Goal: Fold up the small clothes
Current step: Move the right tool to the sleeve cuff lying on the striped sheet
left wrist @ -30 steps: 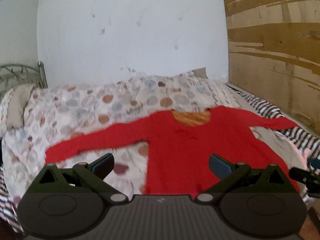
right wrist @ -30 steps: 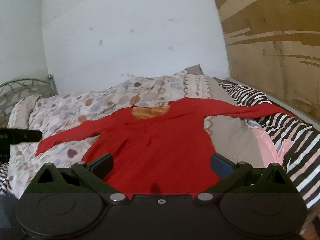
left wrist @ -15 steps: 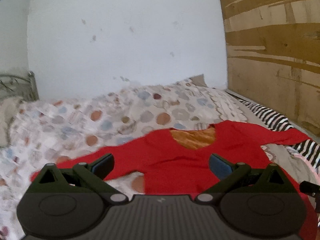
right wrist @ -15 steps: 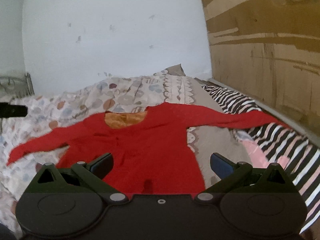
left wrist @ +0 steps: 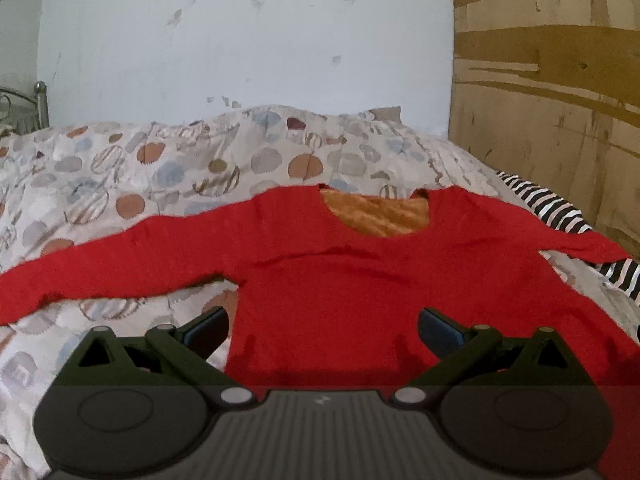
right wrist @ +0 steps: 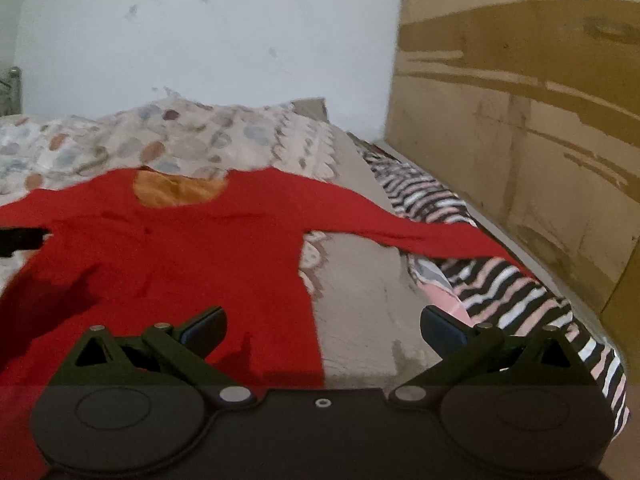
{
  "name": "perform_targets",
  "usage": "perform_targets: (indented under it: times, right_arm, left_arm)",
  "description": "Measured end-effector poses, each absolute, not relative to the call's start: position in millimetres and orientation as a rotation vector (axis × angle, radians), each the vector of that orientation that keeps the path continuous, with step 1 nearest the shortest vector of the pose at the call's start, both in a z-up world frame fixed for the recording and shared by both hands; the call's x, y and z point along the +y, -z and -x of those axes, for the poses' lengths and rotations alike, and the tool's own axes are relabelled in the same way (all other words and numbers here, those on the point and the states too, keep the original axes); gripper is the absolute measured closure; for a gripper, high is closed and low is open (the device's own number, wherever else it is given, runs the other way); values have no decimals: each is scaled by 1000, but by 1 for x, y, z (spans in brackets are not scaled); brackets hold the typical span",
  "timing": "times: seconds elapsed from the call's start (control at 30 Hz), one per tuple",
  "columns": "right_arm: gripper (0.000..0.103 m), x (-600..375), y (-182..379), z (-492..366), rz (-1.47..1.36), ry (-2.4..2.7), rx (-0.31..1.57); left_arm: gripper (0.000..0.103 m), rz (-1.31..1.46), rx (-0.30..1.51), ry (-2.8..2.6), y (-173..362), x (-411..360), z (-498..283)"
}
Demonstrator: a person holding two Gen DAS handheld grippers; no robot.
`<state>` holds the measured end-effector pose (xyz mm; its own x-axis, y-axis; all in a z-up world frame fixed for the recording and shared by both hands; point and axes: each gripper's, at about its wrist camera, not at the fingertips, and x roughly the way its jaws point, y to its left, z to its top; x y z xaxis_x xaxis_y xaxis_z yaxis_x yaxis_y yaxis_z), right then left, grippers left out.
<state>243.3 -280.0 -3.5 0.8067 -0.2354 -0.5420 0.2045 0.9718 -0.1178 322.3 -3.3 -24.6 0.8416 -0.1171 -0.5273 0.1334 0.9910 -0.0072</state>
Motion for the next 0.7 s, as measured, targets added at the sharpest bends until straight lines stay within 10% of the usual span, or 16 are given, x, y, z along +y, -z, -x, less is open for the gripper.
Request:
perform_targets:
  times: [0.7]
  right_arm:
    - [0, -296, 43, -295, 93, 260, 669]
  left_arm:
    - [0, -11, 680, 209, 47, -7, -336]
